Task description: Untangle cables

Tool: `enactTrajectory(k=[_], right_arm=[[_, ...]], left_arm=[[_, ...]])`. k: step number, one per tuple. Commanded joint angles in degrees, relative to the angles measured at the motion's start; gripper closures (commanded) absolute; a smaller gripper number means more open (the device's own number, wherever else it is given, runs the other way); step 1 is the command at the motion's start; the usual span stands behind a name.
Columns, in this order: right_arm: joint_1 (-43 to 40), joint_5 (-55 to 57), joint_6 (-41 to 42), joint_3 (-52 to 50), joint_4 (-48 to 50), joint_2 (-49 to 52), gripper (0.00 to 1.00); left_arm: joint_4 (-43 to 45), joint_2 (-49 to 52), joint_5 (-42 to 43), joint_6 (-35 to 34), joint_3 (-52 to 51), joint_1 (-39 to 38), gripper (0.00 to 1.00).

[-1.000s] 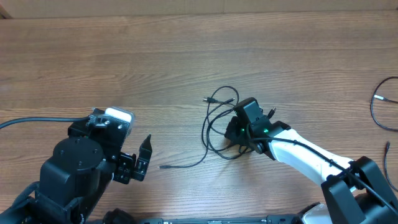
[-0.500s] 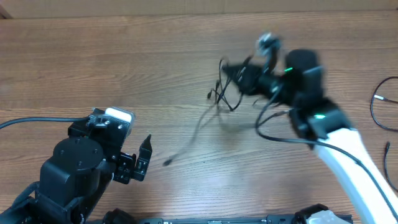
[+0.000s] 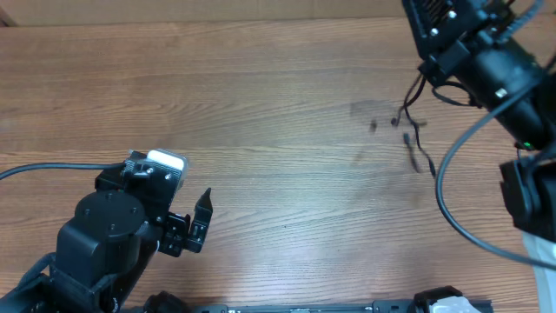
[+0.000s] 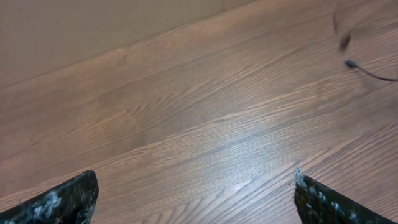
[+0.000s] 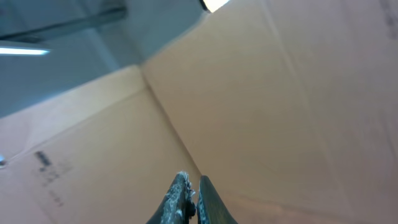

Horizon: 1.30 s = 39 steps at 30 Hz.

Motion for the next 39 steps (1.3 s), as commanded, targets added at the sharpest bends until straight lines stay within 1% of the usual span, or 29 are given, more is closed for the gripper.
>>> enactTrajectory(k=[1, 5, 9, 11, 12, 13, 15, 16, 18, 21, 23, 25, 28, 29, 31, 33, 35, 36, 37, 39], right_arm=[[-0.22, 1.92, 1.99, 0.46, -0.15, 2.95, 0.96], [-0.22, -2.97, 1.97, 0.46, 4.15, 3.13, 0.96], [-0.9, -2.45, 1.68, 0.46, 8.76, 2.71, 0.96], [-1.62, 0.2, 1.01, 0.46, 10.73, 2.73, 0.96], [-2.03, 3.69, -1.14, 0.46, 11.45, 2.73, 0.96], [-2.64, 11.69, -4.37, 0.46, 11.04, 2.73, 0.96], [-2.84, 20.28, -8.59, 0.46, 9.77, 2.82, 0.96], [-2.84, 28.92, -14.38, 0.46, 8.24, 2.91, 0.96], [-2.84, 38.25, -17.86, 0.46, 6.62, 2.97, 0.96], [-2.84, 52.61, -25.59, 0.44, 5.33, 3.76, 0.96], [-3.02, 59.21, -30.93, 0.46, 5.66, 5.53, 0.96], [-5.11, 60.35, -33.73, 0.46, 5.99, 8.04, 0.96], [-9.9, 60.3, -33.66, 0.46, 6.62, 11.72, 0.96], [-12.66, 60.3, -33.27, 0.46, 6.69, 13.81, 0.96], [-16.41, 60.3, -31.43, 0.46, 6.64, 16.24, 0.96], [-22.14, 59.49, -29.22, 0.46, 5.97, 19.15, 0.96], [-25.64, 58.29, -28.13, 0.46, 5.27, 20.17, 0.96], [-29.99, 56.61, -25.46, 0.46, 4.09, 20.92, 0.96], [-32.15, 55.12, -23.8, 0.46, 3.26, 21.11, 0.96], [-38.66, 48.59, -18.27, 0.46, -0.11, 21.97, 0.96]], left_arm=[[0.11, 0.28, -0.76, 0.83, 0.5, 0.2, 0.0], [0.09, 0.33, -0.76, 0.83, 0.5, 0.2, 0.0], [0.11, 0.35, -0.76, 0.83, 0.5, 0.2, 0.01], [0.11, 0.35, -0.76, 0.83, 0.5, 0.2, 0.01], [0.11, 0.35, -0.76, 0.83, 0.5, 0.2, 0.0], [0.09, 0.35, -0.76, 0.83, 0.5, 0.2, 0.0], [0.09, 0.35, -0.76, 0.83, 0.5, 0.2, 0.0], [0.11, 0.35, -0.76, 0.83, 0.5, 0.2, 0.0], [0.11, 0.35, -0.76, 0.83, 0.5, 0.2, 0.0], [0.11, 0.35, -0.76, 0.83, 0.5, 0.2, 0.0], [0.09, 0.35, -0.76, 0.83, 0.5, 0.2, 0.0], [0.09, 0.35, -0.76, 0.83, 0.5, 0.2, 0.0], [0.09, 0.35, -0.76, 0.83, 0.5, 0.2, 0.0], [0.09, 0.35, -0.76, 0.83, 0.5, 0.2, 0.0], [0.11, 0.35, -0.76, 0.83, 0.5, 0.2, 0.0], [0.09, 0.35, -0.76, 0.83, 0.5, 0.2, 0.0], [0.11, 0.35, -0.76, 0.83, 0.5, 0.2, 0.0], [0.09, 0.35, -0.76, 0.83, 0.5, 0.2, 0.0], [0.09, 0.35, -0.76, 0.83, 0.5, 0.2, 0.0], [0.09, 0.35, -0.76, 0.83, 0.5, 0.2, 0.0]])
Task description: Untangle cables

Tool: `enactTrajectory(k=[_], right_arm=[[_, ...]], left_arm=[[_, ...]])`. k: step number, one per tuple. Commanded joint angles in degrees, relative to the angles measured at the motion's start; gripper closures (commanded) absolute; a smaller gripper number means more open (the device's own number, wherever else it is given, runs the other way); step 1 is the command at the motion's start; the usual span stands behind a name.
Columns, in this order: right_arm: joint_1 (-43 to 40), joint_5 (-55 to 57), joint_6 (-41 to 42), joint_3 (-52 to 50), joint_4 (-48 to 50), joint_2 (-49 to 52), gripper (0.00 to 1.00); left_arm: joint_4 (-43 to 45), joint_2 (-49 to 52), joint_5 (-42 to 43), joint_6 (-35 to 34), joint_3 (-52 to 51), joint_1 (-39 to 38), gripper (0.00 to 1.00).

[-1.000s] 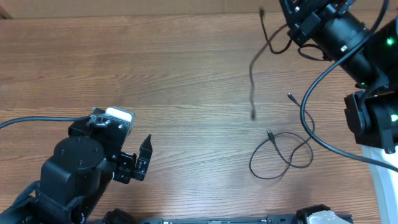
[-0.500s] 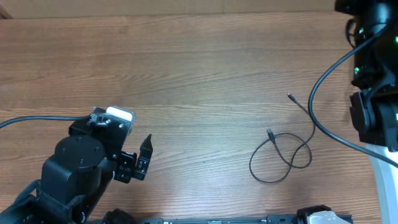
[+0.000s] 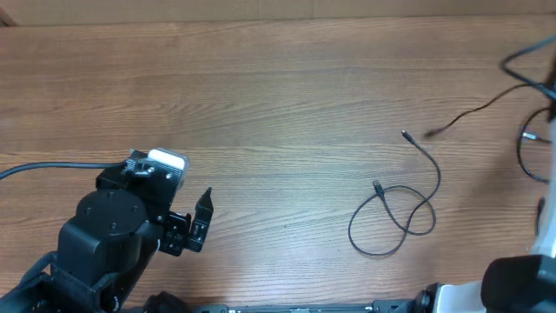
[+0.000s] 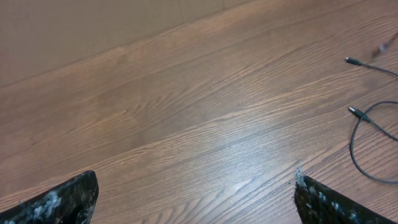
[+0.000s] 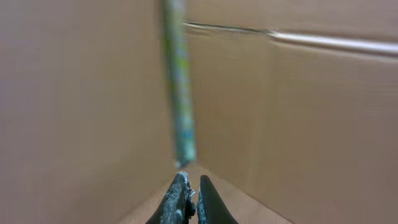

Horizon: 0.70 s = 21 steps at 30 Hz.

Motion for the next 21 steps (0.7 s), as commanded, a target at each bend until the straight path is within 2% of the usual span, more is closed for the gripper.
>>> enactTrajectory(k=[1, 4, 8, 9, 10, 11, 12, 16, 21], right_arm=[[-8.55, -10.78, 9.51, 0.66, -3.43, 0.66, 0.96], [-17.4, -24.02, 17.05, 0.63, -9.18, 4.46, 0.96], [-22.29, -32.68, 18.23, 0.61, -15.56, 10.82, 0.96], [-22.6, -32.94, 18.29, 0.59, -16.68, 11.72, 0.92], [-22.93, -33.68, 18.23, 0.59, -19.06, 13.77, 0.48], [-22.93, -33.99, 18.21, 0.59, -20.22, 14.73, 0.21], [-22.93, -34.38, 18.18, 0.59, -21.16, 15.39, 0.02], [-22.51, -37.75, 18.21, 0.59, -23.26, 16.26, 0.0], [-21.22, -48.24, 17.97, 0.59, -28.44, 16.26, 0.0]], left_arm=[[0.04, 0.09, -0.76, 0.85, 0.5, 0.2, 0.0], [0.04, 0.09, -0.76, 0.85, 0.5, 0.2, 0.0], [0.04, 0.09, -0.76, 0.85, 0.5, 0.2, 0.0], [0.07, 0.09, -0.76, 0.85, 0.5, 0.2, 0.0], [0.04, 0.09, -0.76, 0.85, 0.5, 0.2, 0.0], [0.07, 0.09, -0.76, 0.85, 0.5, 0.2, 0.0], [0.07, 0.09, -0.76, 0.85, 0.5, 0.2, 0.0], [0.04, 0.09, -0.76, 0.85, 0.5, 0.2, 0.0], [0.04, 0.09, -0.76, 0.85, 0.5, 0.2, 0.0]])
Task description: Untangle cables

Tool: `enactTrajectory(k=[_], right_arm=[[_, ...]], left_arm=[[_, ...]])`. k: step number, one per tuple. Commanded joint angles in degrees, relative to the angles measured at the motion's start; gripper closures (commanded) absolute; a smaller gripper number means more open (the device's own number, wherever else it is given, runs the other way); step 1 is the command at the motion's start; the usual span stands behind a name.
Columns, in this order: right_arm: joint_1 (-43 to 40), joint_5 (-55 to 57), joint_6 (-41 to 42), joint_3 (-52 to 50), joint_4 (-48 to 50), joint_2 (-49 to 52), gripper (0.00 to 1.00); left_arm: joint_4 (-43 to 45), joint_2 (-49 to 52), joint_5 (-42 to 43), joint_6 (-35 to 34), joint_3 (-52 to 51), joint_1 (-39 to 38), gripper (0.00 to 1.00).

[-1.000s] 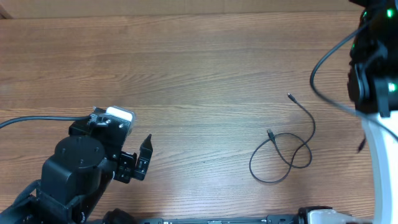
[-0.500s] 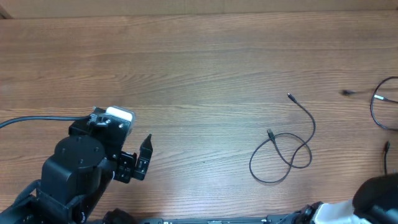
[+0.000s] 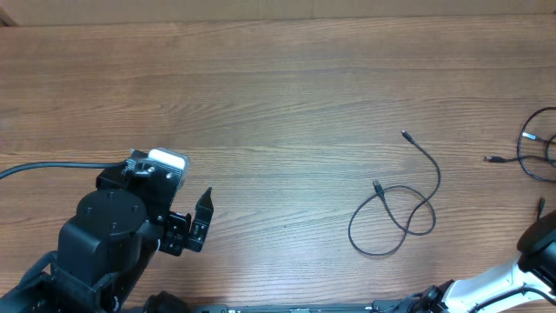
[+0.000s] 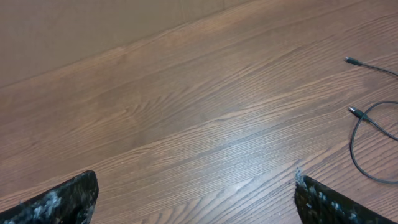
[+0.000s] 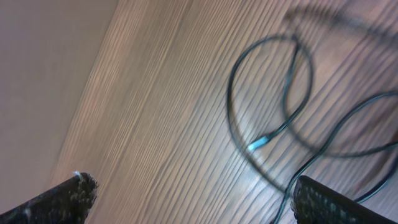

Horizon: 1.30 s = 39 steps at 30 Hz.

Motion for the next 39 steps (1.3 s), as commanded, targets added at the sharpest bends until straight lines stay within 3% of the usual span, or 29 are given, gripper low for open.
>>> enactTrajectory(k=[1, 6, 11, 17, 26, 31, 35, 39], right_arm=[[1.7, -6.73, 0.0, 0.57, -3.08, -0.61, 0.0], [5.31, -9.62, -0.87, 0.57, -14.51, -0.61, 0.0], [10.82, -9.2, -7.54, 0.52, -28.61, -0.61, 0.0], [17.38, 3.19, 3.61, 0.5, -37.27, -2.16, 0.0], [24.52, 8.04, 6.8, -3.78, -38.1, -18.38, 0.0], [27.1, 8.07, 11.47, -21.88, -34.03, -31.93, 0.0], [31.23, -1.27, 12.31, -33.73, -30.18, -36.44, 0.0], [38.71, 0.66, 19.67, -44.87, -24.72, -37.18, 0.0]], left_arm=[[0.07, 0.09, -0.76, 0.83, 0.5, 0.22, 0.01], [0.04, 0.09, -0.76, 0.83, 0.5, 0.22, 0.0], [0.07, 0.09, -0.76, 0.83, 0.5, 0.22, 0.0], [0.07, 0.09, -0.76, 0.83, 0.5, 0.22, 0.0], [0.07, 0.09, -0.76, 0.83, 0.5, 0.22, 0.0], [0.04, 0.09, -0.76, 0.83, 0.5, 0.22, 0.0], [0.04, 0.09, -0.76, 0.83, 0.5, 0.22, 0.0], [0.04, 0.09, -0.76, 0.83, 0.5, 0.22, 0.0]])
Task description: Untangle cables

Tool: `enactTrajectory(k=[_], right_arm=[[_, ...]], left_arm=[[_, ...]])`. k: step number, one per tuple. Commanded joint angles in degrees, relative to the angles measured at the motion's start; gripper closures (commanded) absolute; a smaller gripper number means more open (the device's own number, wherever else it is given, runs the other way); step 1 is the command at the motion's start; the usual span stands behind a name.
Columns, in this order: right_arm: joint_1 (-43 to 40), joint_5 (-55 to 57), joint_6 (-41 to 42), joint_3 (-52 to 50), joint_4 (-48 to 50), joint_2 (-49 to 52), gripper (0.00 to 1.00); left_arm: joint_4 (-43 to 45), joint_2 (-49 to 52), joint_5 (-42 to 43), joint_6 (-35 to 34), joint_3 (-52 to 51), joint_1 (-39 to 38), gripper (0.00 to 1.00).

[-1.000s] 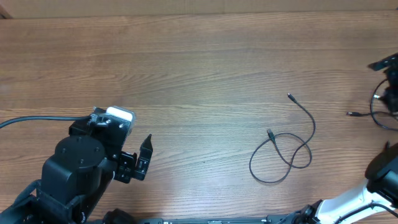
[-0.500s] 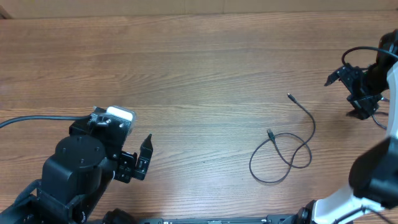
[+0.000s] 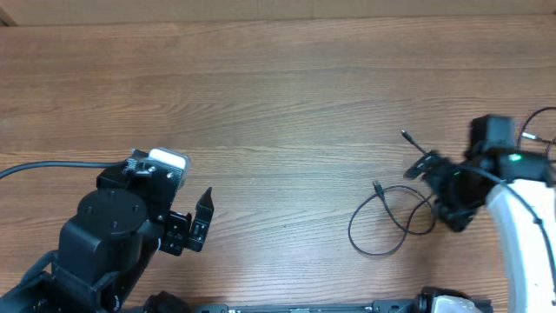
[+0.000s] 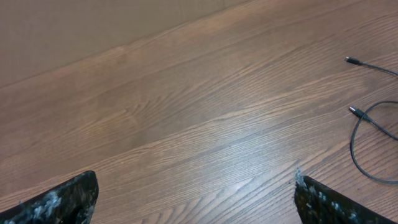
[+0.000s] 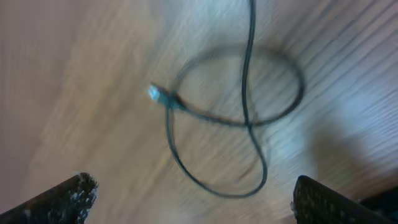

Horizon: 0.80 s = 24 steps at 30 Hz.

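Note:
A thin black cable (image 3: pixel 389 228) lies on the wooden table right of centre, in a loose loop with both plug ends free. My right gripper (image 3: pixel 438 192) hovers open just right of this loop. In the right wrist view, blurred, the cable loop (image 5: pixel 245 109) and one plug (image 5: pixel 155 94) lie ahead of the spread fingertips (image 5: pixel 69 195). A second black cable (image 3: pixel 533 127) shows at the table's right edge, partly behind the right arm. My left gripper (image 3: pixel 197 221) stands open and empty at the lower left; its wrist view catches the looped cable (image 4: pixel 364 134) at far right.
A brown cardboard wall (image 4: pixel 74 28) runs along the table's far edge. The left arm's own black cord (image 3: pixel 43 169) trails off to the left edge. Bare wood (image 3: pixel 278 113) lies between the two arms.
My right arm has come from the table's lower right corner, where it looked down on the second cable, to just over the looped cable. It stays open. The left arm has not moved.
My right gripper was shut and raised at the top right, cables dangling under it. Then one cable lay looped on the table while the other trailed toward the right edge. Then that second cable lay at the right edge and the gripper was open. Now it is by the loop.

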Motion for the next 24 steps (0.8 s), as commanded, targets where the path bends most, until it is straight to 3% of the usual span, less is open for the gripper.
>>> enactTrajectory(k=[1, 9, 21, 22, 24], right_arm=[[4.55, -0.79, 7.1, -6.88, 3.82, -1.42, 0.0], [13.51, -0.81, 15.74, -20.22, 13.05, -1.42, 0.0], [13.99, -0.17, 16.28, -30.16, 25.55, -1.42, 0.02], [13.99, -0.11, 16.33, -31.08, 26.93, -1.42, 0.04], [13.99, -1.44, 16.39, -32.63, 29.57, -1.42, 0.23]], left_arm=[[0.07, -0.02, -0.76, 0.83, 0.48, 0.2, 0.0], [0.07, 0.04, -0.76, 0.83, 0.48, 0.2, 0.0], [0.07, 0.04, -0.76, 0.83, 0.48, 0.2, 0.0], [0.07, 0.04, -0.76, 0.83, 0.48, 0.2, 0.0], [0.07, 0.04, -0.76, 0.83, 0.48, 0.2, 0.0]])
